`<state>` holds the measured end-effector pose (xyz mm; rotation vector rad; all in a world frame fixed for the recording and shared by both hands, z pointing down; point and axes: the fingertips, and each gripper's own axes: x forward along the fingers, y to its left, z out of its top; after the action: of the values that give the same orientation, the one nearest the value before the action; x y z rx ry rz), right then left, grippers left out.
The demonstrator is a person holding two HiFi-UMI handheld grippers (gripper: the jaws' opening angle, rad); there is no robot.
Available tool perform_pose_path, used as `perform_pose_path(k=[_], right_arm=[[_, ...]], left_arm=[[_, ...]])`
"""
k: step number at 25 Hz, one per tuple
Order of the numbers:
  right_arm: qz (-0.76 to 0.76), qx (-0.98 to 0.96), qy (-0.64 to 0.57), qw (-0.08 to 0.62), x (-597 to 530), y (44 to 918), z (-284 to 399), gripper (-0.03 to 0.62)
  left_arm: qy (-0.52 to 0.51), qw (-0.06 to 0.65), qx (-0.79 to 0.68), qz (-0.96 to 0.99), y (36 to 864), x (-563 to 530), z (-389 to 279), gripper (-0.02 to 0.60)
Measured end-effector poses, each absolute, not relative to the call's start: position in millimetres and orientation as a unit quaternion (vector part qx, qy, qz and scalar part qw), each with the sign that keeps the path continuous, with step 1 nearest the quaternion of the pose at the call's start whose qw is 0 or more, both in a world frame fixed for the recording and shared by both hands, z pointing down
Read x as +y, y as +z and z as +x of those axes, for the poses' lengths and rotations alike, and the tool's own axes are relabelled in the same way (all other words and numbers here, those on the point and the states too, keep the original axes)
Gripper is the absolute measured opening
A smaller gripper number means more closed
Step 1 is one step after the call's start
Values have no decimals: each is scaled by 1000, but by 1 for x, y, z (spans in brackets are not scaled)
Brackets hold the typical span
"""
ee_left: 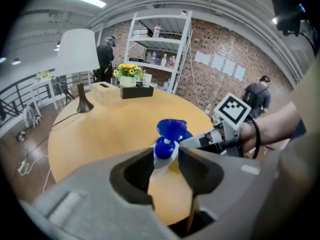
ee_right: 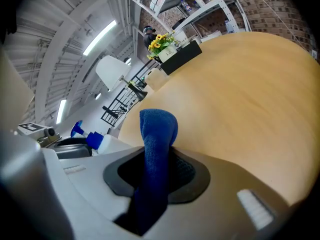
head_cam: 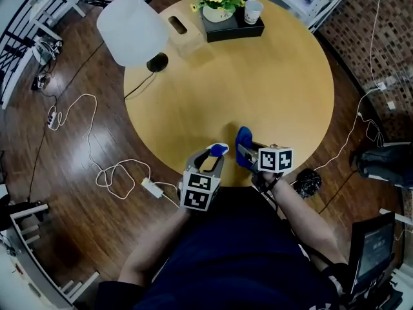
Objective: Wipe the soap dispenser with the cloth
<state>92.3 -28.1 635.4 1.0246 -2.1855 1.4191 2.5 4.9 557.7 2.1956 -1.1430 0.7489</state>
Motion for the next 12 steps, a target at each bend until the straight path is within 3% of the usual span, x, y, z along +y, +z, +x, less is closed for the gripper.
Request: perform_pose_path(k=[9,12], right_arm=[[359,-761,515,165,-23,643,109,104],[354,-763,515,164,-21,644,106,104]], left_arm=[[327,133,-404,844,559,-17,18,178],[332,124,-404,843,560,-21,25,178]])
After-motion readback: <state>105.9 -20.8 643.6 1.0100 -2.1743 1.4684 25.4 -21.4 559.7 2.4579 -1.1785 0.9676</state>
